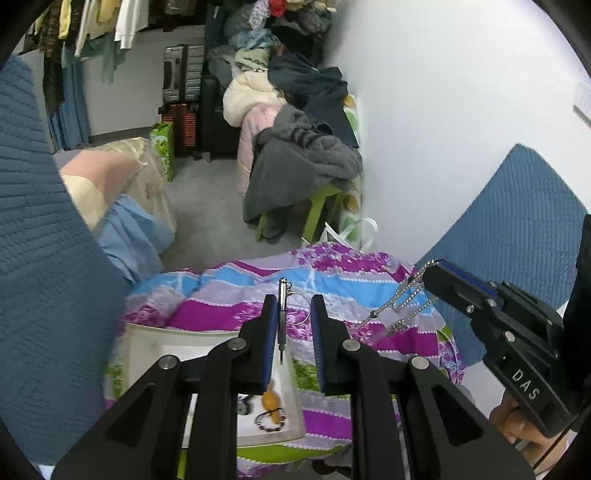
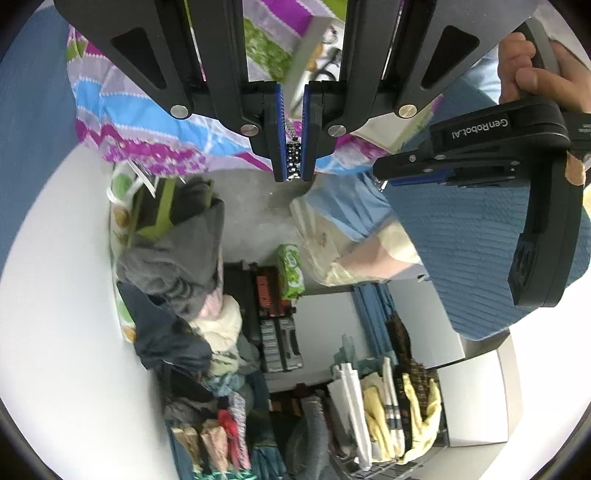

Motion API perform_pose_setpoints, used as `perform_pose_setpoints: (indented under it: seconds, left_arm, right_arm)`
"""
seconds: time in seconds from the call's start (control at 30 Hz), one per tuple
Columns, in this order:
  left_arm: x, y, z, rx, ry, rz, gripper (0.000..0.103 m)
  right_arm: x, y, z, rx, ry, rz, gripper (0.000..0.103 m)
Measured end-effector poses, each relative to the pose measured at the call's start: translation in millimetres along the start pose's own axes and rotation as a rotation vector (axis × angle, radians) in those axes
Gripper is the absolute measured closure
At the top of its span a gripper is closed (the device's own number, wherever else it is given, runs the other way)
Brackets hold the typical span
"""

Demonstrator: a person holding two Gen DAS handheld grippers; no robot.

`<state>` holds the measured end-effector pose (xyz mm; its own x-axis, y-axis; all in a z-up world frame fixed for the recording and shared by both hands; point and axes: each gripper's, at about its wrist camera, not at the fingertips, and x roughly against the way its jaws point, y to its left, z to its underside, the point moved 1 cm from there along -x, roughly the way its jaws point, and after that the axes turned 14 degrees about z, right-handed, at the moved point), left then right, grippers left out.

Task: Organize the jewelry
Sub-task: 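Carry the silver clasp with the left tool while the right tool carries the bead chain over the box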

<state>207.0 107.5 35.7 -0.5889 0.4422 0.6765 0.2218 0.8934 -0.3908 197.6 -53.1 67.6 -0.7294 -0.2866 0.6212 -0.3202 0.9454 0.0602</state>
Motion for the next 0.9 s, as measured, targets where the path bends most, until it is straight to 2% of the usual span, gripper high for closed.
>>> perform_pose_setpoints:
  seconds: [0.17, 0.27, 0.43, 0.73, 0.9]
  left_arm:
    - [1, 29, 15, 0.010, 0.029, -0.052, 0.085]
    - [-4, 50, 33, 0.046, 0.037, -0.032, 0.085]
    - [-19, 74, 66, 0.069, 0.074, -0.039, 0.085]
    - [-49, 101, 117, 0.126, 0.153, -0.031, 0.085]
    - [-60, 107, 134, 0.158, 0.181, -0.024, 0.085]
  right_arm:
    - [-9, 30, 7, 0.009, 0.020, -0.030, 0.098]
    - [-23, 44, 22, 0.020, 0.056, -0.043, 0.098]
    - [-51, 63, 58, 0.020, 0.141, -0.064, 0.098]
    - [-86, 75, 126, -0.005, 0.282, -0.073, 0.097]
    - [-95, 74, 149, -0.020, 0.332, -0.073, 0.097]
